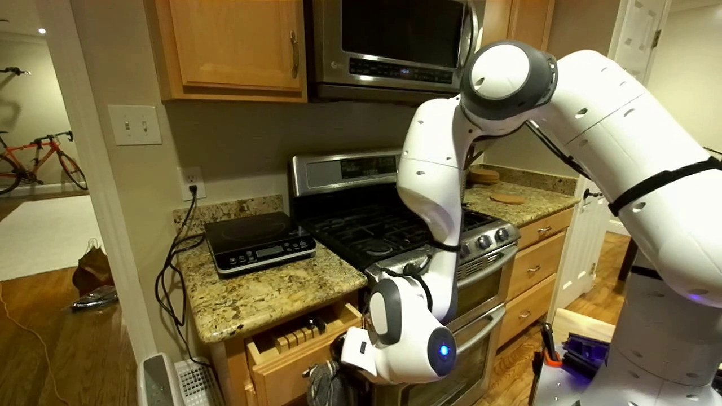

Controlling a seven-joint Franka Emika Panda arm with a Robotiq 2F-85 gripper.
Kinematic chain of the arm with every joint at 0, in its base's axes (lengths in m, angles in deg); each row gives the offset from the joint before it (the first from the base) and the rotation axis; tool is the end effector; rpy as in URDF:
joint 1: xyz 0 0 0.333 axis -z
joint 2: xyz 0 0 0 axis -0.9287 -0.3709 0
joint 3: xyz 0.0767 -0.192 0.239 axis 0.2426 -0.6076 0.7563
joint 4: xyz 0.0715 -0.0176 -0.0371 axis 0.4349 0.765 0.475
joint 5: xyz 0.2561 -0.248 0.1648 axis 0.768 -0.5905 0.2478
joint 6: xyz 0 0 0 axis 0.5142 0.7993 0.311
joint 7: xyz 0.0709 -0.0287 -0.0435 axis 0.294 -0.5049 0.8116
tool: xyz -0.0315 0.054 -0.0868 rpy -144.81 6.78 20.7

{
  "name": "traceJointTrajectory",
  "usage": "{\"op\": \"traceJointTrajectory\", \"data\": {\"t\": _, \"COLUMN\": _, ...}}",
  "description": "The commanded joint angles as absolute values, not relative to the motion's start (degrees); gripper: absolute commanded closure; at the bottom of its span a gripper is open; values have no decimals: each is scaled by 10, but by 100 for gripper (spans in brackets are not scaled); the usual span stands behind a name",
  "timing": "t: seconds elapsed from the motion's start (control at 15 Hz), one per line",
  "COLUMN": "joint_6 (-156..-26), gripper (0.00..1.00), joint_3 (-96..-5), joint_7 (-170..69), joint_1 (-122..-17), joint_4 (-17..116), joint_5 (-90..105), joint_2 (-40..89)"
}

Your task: Open the first top drawer

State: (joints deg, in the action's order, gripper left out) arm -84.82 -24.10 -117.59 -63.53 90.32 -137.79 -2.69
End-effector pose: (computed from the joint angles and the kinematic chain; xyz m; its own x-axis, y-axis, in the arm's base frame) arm 0.4032 0.1574 0.0166 0.1482 0.9885 0.0299 0.6322 -0.1180 0.7658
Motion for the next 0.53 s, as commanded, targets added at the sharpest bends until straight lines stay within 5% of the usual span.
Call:
{"op": "traceJointTrajectory", "data": {"t": 0.0, "joint_6": -817, "gripper": 92, "joint_3": -216, "joint_7": -1219, "joint_1": -675, "joint_4": 1003, "joint_5": -1368, "joint_2": 2}}
{"op": "traceJointTrajectory", "data": {"t": 0.2, "joint_6": -795, "gripper": 92, "joint_3": -194, "joint_7": -1237, "joint_1": -699, "joint_4": 1050, "joint_5": -1359, "joint_2": 9}}
{"op": "traceJointTrajectory", "data": {"t": 0.27, "joint_6": -791, "gripper": 53, "joint_3": -189, "joint_7": -1243, "joint_1": -705, "joint_4": 1060, "joint_5": -1354, "joint_2": 12}}
{"op": "traceJointTrajectory", "data": {"t": 0.47, "joint_6": -812, "gripper": 42, "joint_3": -176, "joint_7": -1247, "joint_1": -713, "joint_4": 1082, "joint_5": -1364, "joint_2": 26}}
